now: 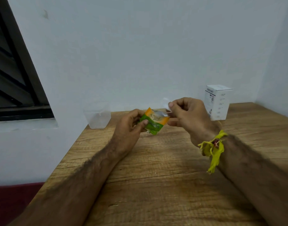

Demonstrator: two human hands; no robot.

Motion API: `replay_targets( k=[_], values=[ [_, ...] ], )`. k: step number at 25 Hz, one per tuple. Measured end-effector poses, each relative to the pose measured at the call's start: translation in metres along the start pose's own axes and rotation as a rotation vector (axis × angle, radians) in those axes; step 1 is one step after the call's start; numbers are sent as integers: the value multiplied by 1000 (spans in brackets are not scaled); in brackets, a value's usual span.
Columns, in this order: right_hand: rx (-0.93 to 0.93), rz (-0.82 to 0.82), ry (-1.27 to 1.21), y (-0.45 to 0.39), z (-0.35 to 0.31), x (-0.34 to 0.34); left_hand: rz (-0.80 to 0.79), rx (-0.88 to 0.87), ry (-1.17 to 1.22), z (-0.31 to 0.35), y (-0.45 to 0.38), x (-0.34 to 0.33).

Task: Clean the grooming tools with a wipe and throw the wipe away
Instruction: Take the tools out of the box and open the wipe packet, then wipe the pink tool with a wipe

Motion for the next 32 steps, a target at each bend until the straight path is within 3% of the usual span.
replay_targets(
  k=[4,9,17,22,28,32],
  values=[
    [-154,-50,-360,-7,4,5,70,75,64,-13,1,4],
    [-181,-96,-460,-7,6,2,131,115,109,-14,2,6],
    [-17,136,-322,-13,9,19,210,8,132,4,3,9],
    [45,160,-236,-12,15,11,168,85,67,-3,2,8],
    [134,208,-128,-10,12,14,389,217,-48,-6,7,42],
    [184,229,-38,-1,8,11,392,359,-80,-3,24,41]
  ],
)
Point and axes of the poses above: each hand's wrist, its own y-axis away from the middle knuckle, its own x-axis out of the back of the hand, z = x × y, the point moved 6 cm from there along -y, towards the middle knuckle, and after that the axes turned 10 degrees about -x, right-handed, at the moved point
